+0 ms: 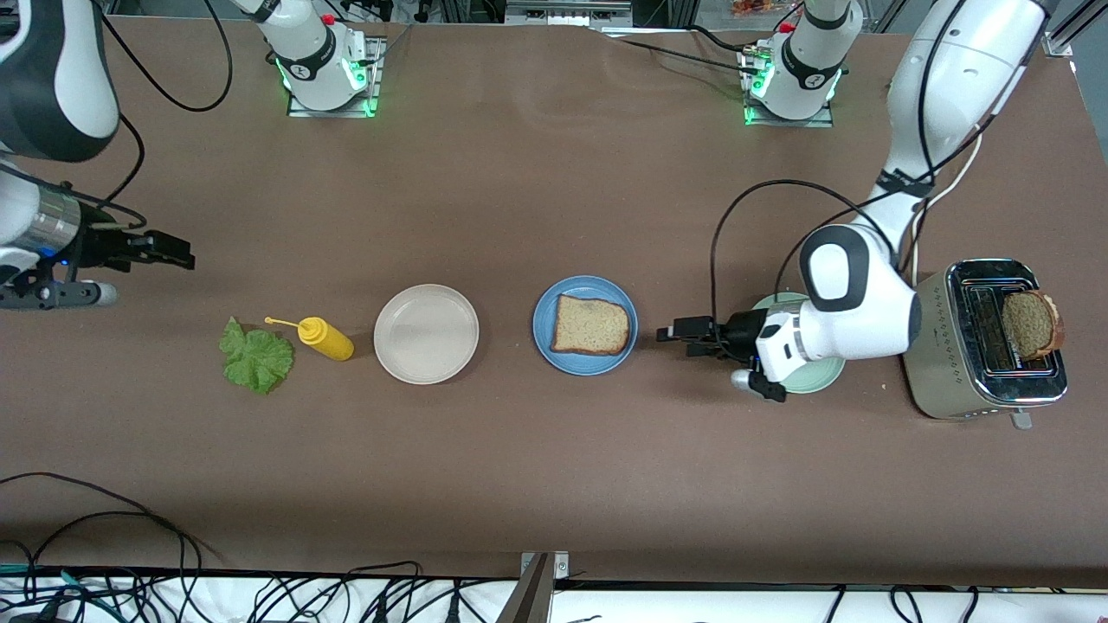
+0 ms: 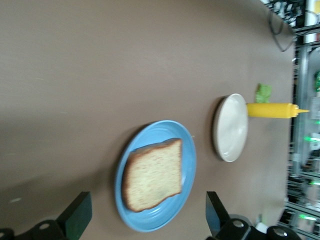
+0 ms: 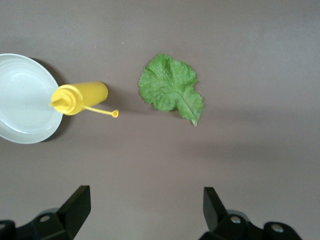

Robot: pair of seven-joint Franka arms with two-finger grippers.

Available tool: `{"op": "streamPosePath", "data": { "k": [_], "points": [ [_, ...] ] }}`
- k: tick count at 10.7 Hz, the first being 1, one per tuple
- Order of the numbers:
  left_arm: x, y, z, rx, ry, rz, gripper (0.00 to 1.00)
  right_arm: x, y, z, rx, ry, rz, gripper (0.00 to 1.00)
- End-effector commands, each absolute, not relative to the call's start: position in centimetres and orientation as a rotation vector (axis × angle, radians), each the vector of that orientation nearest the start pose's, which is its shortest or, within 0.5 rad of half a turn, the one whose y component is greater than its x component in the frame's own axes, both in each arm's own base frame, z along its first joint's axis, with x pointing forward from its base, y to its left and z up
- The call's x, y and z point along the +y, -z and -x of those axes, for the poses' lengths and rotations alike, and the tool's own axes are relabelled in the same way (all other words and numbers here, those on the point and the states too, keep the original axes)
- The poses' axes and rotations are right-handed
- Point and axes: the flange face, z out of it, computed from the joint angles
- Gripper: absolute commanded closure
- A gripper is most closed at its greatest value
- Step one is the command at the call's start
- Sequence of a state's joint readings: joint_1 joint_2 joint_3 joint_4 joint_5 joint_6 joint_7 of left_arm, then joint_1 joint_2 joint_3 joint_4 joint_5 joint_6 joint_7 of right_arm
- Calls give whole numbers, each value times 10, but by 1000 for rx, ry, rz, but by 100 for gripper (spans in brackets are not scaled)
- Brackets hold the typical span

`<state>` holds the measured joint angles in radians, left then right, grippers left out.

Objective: Make sandwich in blue plate with both arms
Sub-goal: 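Release the bread on the blue plate while the right gripper reaches the lettuce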

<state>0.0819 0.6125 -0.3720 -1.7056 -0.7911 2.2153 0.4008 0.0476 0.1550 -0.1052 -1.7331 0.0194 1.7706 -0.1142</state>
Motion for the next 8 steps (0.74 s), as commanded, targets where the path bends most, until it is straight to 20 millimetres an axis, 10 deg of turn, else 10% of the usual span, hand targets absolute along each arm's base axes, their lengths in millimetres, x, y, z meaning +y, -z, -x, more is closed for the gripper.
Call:
{"op": "streamPosePath", "data": {
  "k": [1,8],
  "points": [
    [-151,-321,-650,-162,64,-2567,0,-27,-444,-610,-147,-151,3115,0],
    [-79,-458,-650,-289,132,-2905,0,-59,-319,-649,-307,-88,3100,0]
  ]
}}
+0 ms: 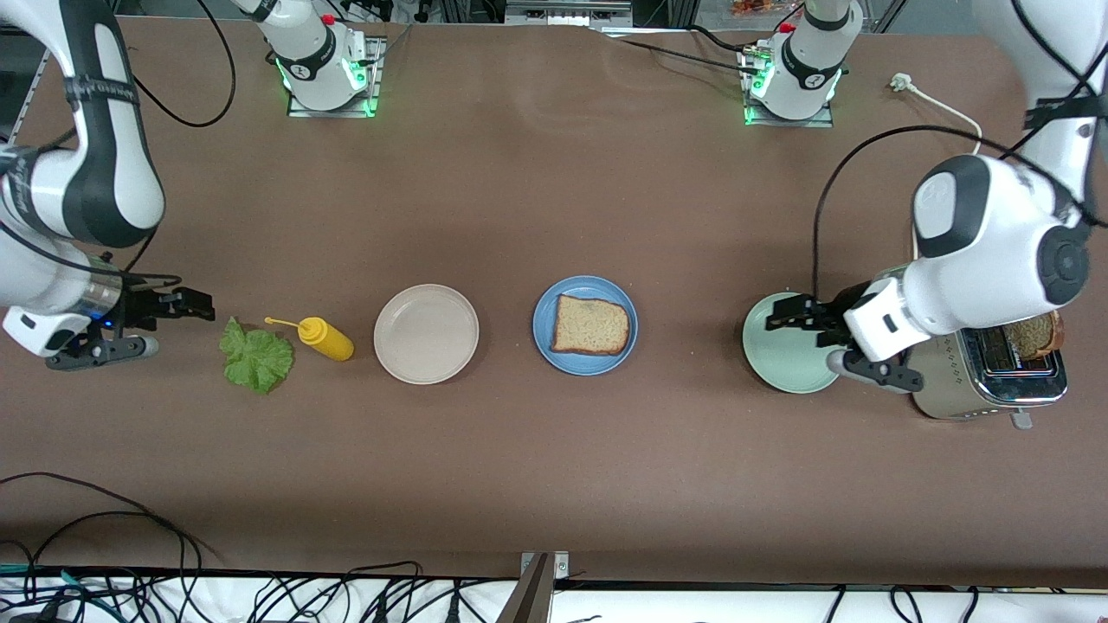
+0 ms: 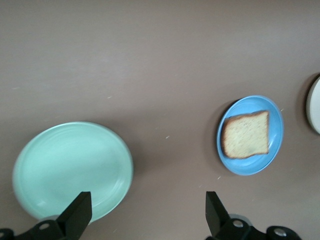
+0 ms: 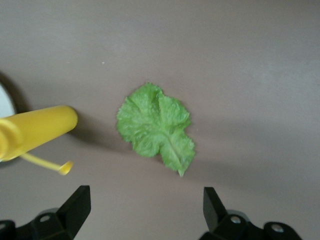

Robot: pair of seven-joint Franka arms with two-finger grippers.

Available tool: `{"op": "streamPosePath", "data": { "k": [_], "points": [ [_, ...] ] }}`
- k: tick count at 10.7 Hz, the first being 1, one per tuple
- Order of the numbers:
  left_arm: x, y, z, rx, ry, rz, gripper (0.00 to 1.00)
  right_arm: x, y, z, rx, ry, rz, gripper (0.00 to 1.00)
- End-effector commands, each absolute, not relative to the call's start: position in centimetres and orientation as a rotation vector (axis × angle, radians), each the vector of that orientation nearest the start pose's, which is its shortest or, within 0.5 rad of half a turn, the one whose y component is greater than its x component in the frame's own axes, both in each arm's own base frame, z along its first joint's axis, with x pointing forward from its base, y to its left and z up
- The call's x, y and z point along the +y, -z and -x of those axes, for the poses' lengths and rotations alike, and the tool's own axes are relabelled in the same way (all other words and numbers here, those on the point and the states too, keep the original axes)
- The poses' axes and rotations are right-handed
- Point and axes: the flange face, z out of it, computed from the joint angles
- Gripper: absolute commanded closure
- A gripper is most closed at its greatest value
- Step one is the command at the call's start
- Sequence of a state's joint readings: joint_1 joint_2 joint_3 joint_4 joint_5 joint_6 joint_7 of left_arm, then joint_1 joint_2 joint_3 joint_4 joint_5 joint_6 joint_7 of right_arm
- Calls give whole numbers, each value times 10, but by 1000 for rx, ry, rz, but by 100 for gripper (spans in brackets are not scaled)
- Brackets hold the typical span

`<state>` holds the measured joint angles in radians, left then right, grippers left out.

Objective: Make sandwich in blue plate with both arms
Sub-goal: 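Release the bread on the blue plate while the right gripper reaches the lettuce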

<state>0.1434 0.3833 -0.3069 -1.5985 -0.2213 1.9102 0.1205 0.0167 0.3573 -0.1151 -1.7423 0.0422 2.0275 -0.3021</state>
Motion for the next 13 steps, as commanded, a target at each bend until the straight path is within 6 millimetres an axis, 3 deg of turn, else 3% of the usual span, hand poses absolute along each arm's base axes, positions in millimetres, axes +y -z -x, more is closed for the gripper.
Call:
{"op": "streamPosePath", "data": {
  "k": [1,2,4,5,7,8,11,12,13],
  "points": [
    [-74,-482,-645,343,-176,3313,0,-58,-297,-647,-284,-67,3091,0],
    [-69,-497,-639,360,-212,3263,0,-60,-272,-641,-268,-29,3098,0],
    [-64,-531,-623,365,-244,3227,0,-60,-244,-639,-274,-2,3108,0],
    [-64,-560,-612,360,-192,3220,0,-61,-236,-641,-263,13,3108,0],
    [-50,-585,-597,323,-135,3204,0,-60,-222,-645,-242,77,3103,0],
    [-54,-599,-585,329,-111,3190,0,-61,-209,-645,-241,82,3105,0],
    [-56,-634,-555,336,-107,3065,0,-52,-198,-652,-272,186,3111,0],
    [-55,-645,-544,334,-120,3066,0,-52,-194,-653,-304,214,3113,4],
    [-55,-651,-536,331,-139,3067,0,-53,-193,-654,-321,223,3114,18]
  ]
}}
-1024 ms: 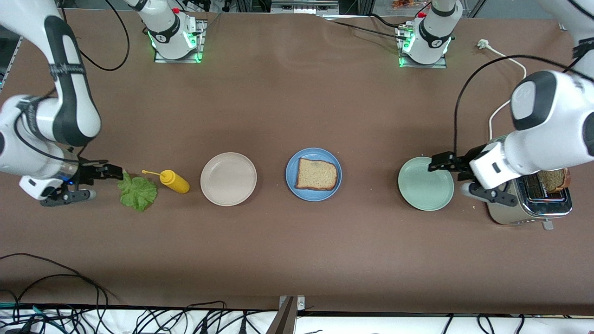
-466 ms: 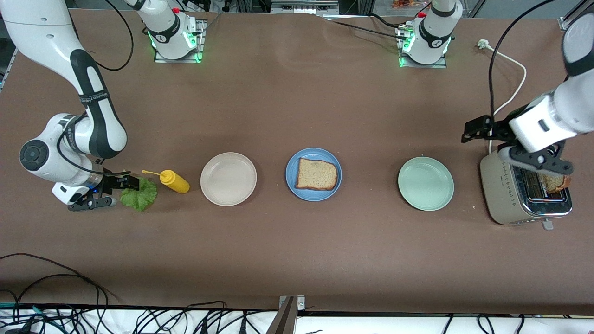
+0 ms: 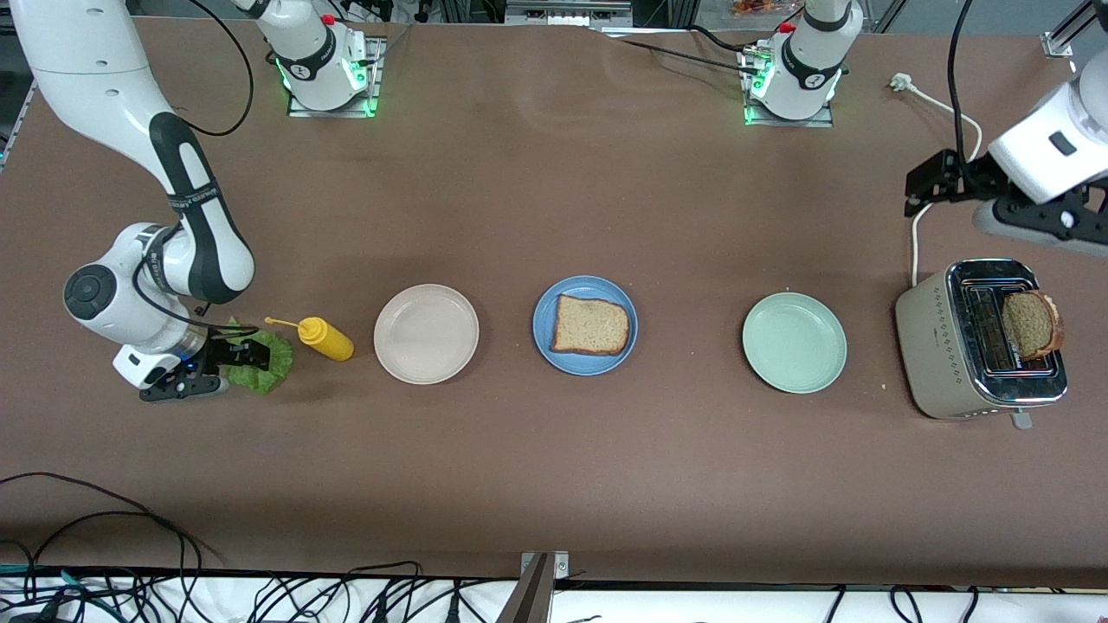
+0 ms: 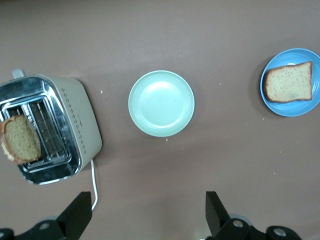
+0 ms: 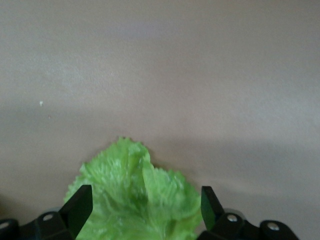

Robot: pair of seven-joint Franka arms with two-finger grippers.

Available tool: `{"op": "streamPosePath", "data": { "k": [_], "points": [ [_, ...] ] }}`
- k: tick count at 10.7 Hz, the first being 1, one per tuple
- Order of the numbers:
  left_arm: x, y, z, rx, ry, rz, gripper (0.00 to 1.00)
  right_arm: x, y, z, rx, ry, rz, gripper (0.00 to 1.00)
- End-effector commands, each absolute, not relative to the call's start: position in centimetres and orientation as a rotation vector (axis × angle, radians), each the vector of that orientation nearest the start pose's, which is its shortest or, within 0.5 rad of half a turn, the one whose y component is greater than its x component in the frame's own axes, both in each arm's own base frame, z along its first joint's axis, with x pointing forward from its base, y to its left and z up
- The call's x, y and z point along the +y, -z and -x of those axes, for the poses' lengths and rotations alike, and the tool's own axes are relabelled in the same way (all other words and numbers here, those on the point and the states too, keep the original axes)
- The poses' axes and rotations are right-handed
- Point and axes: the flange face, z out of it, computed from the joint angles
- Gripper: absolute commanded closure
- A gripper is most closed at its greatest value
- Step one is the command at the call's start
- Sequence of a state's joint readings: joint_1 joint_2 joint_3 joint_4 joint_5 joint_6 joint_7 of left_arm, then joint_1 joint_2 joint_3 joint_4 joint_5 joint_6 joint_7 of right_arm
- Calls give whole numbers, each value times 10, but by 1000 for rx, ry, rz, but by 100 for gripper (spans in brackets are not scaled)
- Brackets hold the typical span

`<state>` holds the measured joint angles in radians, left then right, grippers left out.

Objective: Make sandwich in blue plate with both arms
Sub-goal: 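Grasp the green lettuce leaf with the right gripper and lift it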

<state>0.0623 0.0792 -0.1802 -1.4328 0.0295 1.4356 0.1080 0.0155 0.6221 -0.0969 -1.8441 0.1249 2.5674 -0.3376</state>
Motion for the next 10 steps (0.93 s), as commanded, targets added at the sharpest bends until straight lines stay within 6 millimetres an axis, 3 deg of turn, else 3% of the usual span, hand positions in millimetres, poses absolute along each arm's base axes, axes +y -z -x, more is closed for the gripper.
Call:
{"op": "streamPosePath", "data": {
  "k": [1,4,7,9,10],
  "points": [
    [-57,-656,-528,335,-153,3061,0,-54,-194,-654,-347,226,3112,35],
    [-54,-653,-530,323,-163,3067,0,-55,-196,-655,-378,222,3108,96],
    [-48,-631,-538,318,-237,3069,0,-51,-204,-653,-382,166,3095,100],
    [-44,-636,-538,312,-235,3077,0,-46,-238,-654,-391,70,3061,100],
    [-43,-635,-539,315,-238,3078,0,-35,-264,-656,-414,26,3034,100]
  ]
}}
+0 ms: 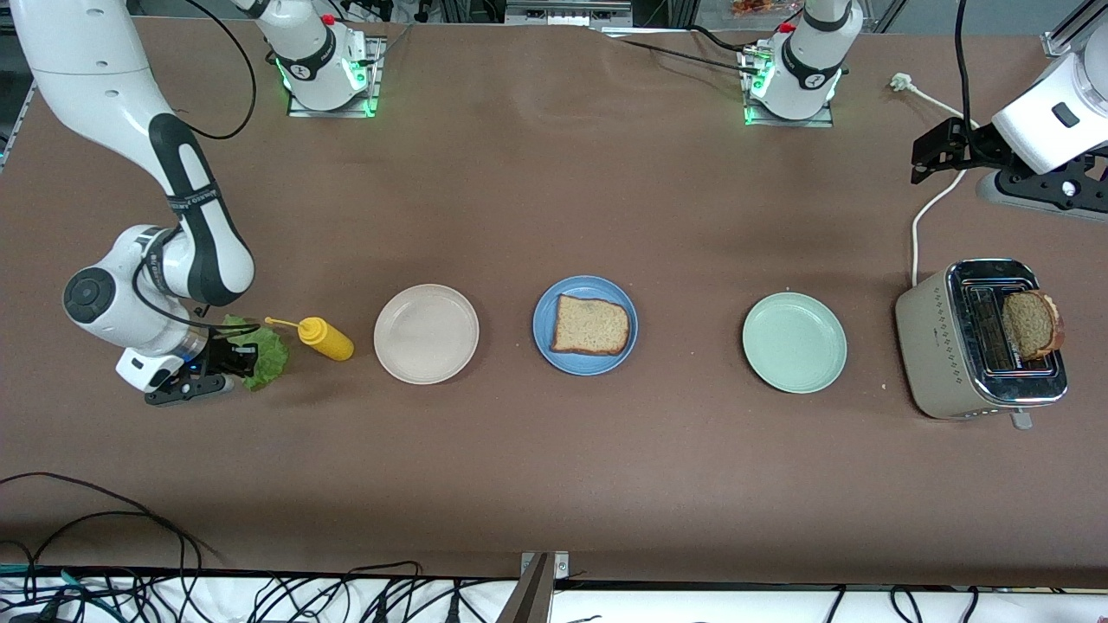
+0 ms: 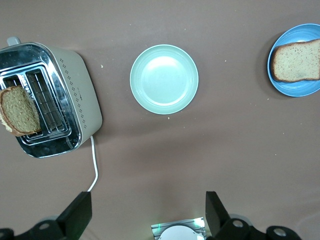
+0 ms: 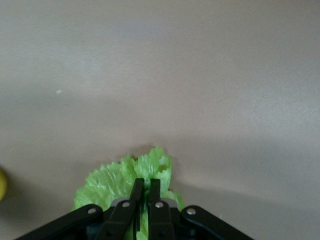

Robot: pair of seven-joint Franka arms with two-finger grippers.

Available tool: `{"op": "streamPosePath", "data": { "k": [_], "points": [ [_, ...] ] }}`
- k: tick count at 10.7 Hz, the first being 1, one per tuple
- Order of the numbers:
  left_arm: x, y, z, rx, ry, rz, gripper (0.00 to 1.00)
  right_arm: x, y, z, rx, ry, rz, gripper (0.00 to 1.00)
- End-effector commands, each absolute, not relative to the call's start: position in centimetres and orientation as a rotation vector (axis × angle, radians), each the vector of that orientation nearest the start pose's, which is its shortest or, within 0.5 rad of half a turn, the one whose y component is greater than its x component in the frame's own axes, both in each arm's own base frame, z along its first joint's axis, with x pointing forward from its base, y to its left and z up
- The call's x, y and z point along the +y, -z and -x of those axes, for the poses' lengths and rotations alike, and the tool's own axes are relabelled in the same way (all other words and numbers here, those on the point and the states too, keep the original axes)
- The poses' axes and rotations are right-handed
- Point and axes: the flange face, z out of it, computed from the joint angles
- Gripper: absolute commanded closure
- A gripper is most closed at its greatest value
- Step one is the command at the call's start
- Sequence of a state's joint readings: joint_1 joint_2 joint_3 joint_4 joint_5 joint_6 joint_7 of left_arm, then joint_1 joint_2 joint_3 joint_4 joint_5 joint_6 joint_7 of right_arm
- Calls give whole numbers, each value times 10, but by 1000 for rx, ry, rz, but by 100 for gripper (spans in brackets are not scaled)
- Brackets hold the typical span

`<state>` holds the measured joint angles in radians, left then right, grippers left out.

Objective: Make sandwich in blue plate with both arms
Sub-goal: 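Grasp the green lettuce leaf with the right gripper and lift it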

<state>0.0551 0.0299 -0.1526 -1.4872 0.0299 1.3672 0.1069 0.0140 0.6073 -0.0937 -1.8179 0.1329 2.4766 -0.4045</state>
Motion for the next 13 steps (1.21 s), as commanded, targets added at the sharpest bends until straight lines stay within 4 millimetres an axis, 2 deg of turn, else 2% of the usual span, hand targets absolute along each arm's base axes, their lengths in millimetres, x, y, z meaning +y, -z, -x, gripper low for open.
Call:
{"op": "streamPosePath", "data": {
  "k": [1,6,8,9,11,13],
  "points": [
    [-46,-634,-541,320,-242,3077,0,-32,-291,-660,-423,-21,3013,100],
    [-45,-628,-547,322,-253,3092,0,-22,-409,-663,-475,-217,2937,100],
    [-45,-628,-547,320,-253,3092,0,-17,-437,-660,-380,-258,2941,100],
    [-45,-627,-549,320,-255,3093,0,-1,-448,-661,-333,-271,2944,100],
    [-45,-625,-550,320,-260,3094,0,51,-449,-661,-230,-300,2958,100],
    [-46,-625,-550,321,-260,3097,0,131,-453,-663,-144,-293,3001,100]
  ]
}}
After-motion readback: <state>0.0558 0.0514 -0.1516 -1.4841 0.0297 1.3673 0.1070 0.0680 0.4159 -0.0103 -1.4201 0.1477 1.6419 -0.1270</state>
